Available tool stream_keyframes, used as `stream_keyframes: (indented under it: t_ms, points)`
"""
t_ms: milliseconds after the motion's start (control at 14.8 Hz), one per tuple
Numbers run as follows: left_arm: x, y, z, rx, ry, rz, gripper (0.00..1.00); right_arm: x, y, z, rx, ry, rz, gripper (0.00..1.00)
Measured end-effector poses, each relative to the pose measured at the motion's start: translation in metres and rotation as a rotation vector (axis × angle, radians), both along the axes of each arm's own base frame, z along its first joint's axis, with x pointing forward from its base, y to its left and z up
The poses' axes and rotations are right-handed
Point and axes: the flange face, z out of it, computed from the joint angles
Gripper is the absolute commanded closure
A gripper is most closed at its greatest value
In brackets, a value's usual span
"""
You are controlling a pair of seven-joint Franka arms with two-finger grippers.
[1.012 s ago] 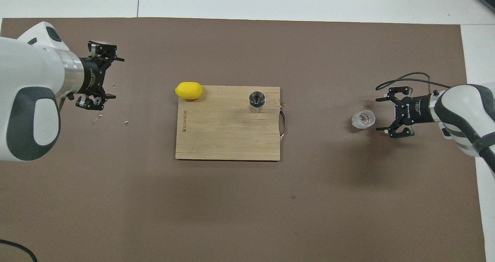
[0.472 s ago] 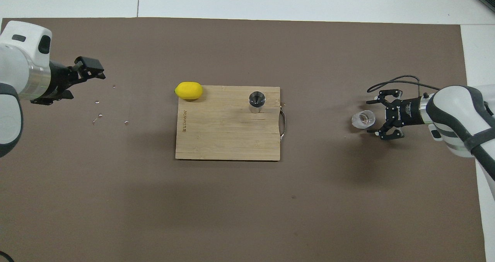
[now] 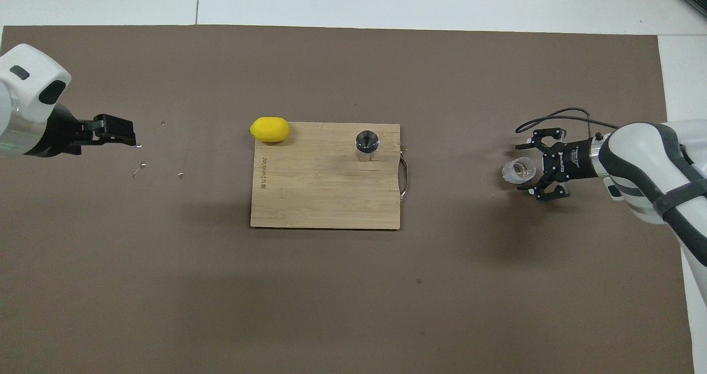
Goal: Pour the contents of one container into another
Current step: 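Retract the left gripper while the right gripper grasps the glass cup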
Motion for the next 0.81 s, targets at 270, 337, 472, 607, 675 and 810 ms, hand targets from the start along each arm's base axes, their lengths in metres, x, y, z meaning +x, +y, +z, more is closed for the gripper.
stream_keyframes:
  t_ms: [270, 337, 472, 607, 675, 810]
  points:
    - [-0.007, 0.002, 0.022, 0.028, 0.024, -0.039, 0.00, 0.000, 0.000, 0.000, 0.008, -0.001, -0.009, 0.28]
    - [-0.009, -0.002, 0.024, 0.029, 0.027, -0.046, 0.00, 0.001, 0.001, 0.001, 0.021, -0.003, -0.022, 0.34]
    - [-0.013, -0.008, 0.029, 0.031, 0.020, -0.058, 0.00, 0.002, 0.002, 0.001, 0.053, -0.007, -0.054, 0.45]
    - [-0.016, -0.009, 0.034, 0.032, 0.014, -0.059, 0.00, 0.002, 0.002, 0.002, 0.068, -0.009, -0.071, 0.67]
    - [-0.016, -0.008, 0.034, 0.032, 0.015, -0.057, 0.00, 0.002, 0.002, 0.002, 0.069, -0.009, -0.072, 0.79]
    - [-0.017, -0.005, 0.037, 0.032, 0.020, -0.053, 0.00, 0.002, 0.001, 0.002, 0.068, -0.010, -0.074, 0.90]
